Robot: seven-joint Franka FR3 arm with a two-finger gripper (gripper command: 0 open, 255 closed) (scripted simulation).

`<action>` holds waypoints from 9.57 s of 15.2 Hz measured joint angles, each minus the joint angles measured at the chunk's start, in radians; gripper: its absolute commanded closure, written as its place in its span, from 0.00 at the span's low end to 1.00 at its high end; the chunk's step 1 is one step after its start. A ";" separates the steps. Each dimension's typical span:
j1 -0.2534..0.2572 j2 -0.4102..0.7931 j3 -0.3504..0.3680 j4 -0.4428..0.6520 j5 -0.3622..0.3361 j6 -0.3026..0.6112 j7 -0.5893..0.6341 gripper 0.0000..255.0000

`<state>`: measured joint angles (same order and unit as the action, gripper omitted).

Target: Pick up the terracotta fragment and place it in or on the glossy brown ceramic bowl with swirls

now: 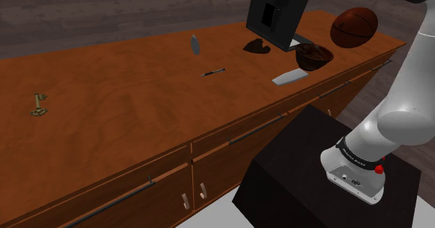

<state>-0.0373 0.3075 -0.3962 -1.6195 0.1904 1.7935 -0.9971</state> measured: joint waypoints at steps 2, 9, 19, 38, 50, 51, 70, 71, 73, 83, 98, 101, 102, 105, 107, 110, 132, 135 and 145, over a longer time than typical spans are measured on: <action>-0.032 0.100 0.012 0.115 0.039 -0.037 -0.049 0.00; -0.107 0.335 0.055 0.397 0.108 -0.121 -0.121 0.00; -0.092 0.335 0.059 0.322 0.112 -0.048 -0.129 0.00; -0.097 0.316 0.055 0.374 0.105 -0.115 -0.118 1.00; -0.118 0.318 0.054 0.539 0.101 -0.274 -0.092 1.00; -0.125 0.328 0.054 0.569 0.103 -0.294 -0.091 1.00; -0.139 0.150 0.014 0.487 0.058 -0.394 -0.143 1.00; -0.134 0.109 0.007 0.426 0.045 -0.374 -0.156 1.00; -0.134 0.108 0.007 0.426 0.045 -0.373 -0.156 0.00; -0.069 -0.084 0.006 -0.181 0.049 0.217 -0.226 0.00; -0.067 -0.036 0.027 -0.321 0.117 0.453 -0.284 0.00; -0.067 -0.036 0.027 -0.321 0.117 0.453 -0.284 1.00; -0.067 -0.036 0.027 -0.321 0.117 0.453 -0.284 1.00; -0.067 -0.037 0.027 -0.320 0.117 0.453 -0.283 1.00; -0.068 -0.038 0.027 -0.320 0.117 0.454 -0.284 1.00; -0.067 -0.041 0.027 -0.320 0.117 0.451 -0.283 1.00; -0.058 -0.139 0.005 -0.167 0.038 0.210 -0.208 1.00; -0.058 -0.144 0.004 -0.135 0.033 0.175 -0.200 1.00; -0.061 -0.173 -0.002 -0.045 0.014 0.059 -0.180 1.00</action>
<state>-0.0980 0.1350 -0.3977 -1.6642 0.2040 1.8528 -1.1775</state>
